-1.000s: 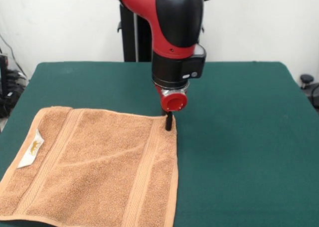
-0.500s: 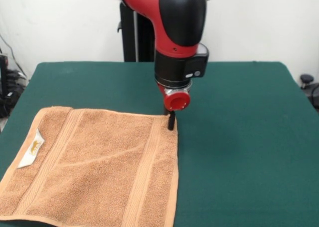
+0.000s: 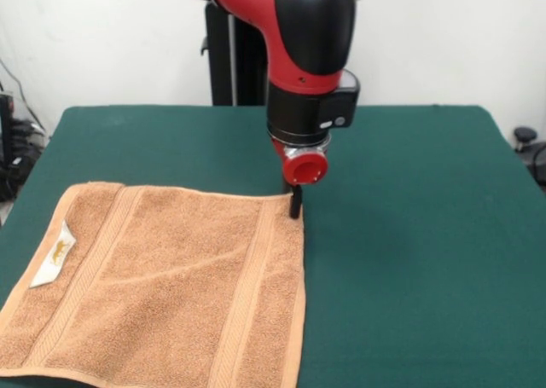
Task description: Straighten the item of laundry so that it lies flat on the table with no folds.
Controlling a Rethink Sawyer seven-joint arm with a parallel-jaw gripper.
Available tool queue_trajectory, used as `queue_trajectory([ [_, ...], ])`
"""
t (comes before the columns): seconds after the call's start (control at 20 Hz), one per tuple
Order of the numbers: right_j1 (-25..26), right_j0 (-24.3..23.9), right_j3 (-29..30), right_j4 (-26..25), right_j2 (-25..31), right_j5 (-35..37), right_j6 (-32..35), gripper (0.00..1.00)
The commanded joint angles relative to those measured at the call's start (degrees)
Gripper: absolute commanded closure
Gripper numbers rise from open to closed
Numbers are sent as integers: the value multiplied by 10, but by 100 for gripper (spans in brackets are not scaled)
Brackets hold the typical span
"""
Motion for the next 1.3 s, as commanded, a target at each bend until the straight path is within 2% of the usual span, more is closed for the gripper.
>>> queue_trajectory([
  [0.05, -1, -1, 53, 8, 80, -22, 118, 0],
  [1.3, 24, -47, 52, -11, 124, -81, 105, 0],
])
